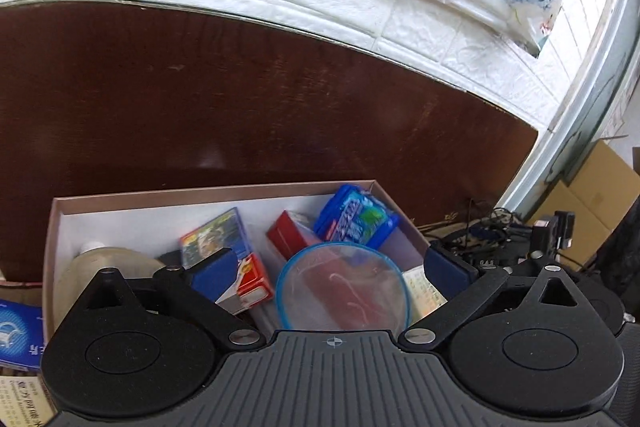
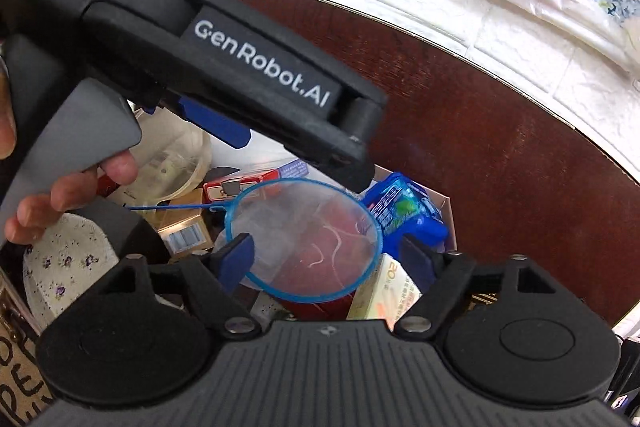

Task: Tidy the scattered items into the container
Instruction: 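Lower the mint box into the cardboard box and open the left gripper, then withdraw both grippers from the cardboard box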

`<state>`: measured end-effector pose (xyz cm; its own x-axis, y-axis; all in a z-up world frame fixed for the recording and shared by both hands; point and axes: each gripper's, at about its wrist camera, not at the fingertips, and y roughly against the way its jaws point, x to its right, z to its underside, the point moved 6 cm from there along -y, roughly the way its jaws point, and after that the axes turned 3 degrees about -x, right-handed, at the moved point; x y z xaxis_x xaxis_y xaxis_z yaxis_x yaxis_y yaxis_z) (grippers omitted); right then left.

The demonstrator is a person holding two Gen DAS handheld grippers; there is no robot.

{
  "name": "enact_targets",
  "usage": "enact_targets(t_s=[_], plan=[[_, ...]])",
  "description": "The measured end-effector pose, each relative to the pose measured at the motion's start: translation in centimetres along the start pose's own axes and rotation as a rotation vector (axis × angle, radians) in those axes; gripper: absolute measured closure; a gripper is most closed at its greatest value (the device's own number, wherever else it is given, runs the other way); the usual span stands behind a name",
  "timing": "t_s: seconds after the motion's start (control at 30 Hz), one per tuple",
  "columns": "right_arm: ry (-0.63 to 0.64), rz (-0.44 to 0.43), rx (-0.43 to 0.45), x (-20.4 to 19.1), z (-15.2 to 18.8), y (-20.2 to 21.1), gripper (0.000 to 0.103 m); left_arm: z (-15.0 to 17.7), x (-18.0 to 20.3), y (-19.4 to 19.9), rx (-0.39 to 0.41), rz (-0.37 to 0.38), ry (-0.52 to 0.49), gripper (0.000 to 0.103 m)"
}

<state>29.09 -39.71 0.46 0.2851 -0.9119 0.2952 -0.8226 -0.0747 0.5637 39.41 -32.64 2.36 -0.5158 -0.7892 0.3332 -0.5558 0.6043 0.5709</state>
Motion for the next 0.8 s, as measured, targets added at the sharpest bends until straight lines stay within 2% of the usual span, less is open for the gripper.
enact_targets(t_s=[0.2, 0.33, 0.43, 0.6, 0.8], plan=[[0.002, 0.025, 0.000, -0.3, 0.4, 1.9, 0.004, 1.2, 0.9, 3.1, 0.007, -0.010, -0.020, 0.000], [-0.012, 0.029, 0.003, -0.6, 0.3, 4.6, 0.001, 3.4, 1.4, 7.0, 0.023, -0.073, -0.027, 0.000], [-0.034, 0.035, -0.011, -1.7, 1.0, 7.3, 0.001, 6.0, 1.6, 10.4, 0.041, -0.132, -0.044, 0.000], [-0.081, -0.015, -0.017, -3.5, 3.6, 12.0, 0.001, 11.0, 2.0, 14.9, 0.042, -0.242, -0.066, 0.000], [-0.173, -0.045, -0.012, -5.2, 5.7, 16.3, 0.001, 16.0, 2.8, 18.6, 0.038, -0.316, -0.046, 0.000]])
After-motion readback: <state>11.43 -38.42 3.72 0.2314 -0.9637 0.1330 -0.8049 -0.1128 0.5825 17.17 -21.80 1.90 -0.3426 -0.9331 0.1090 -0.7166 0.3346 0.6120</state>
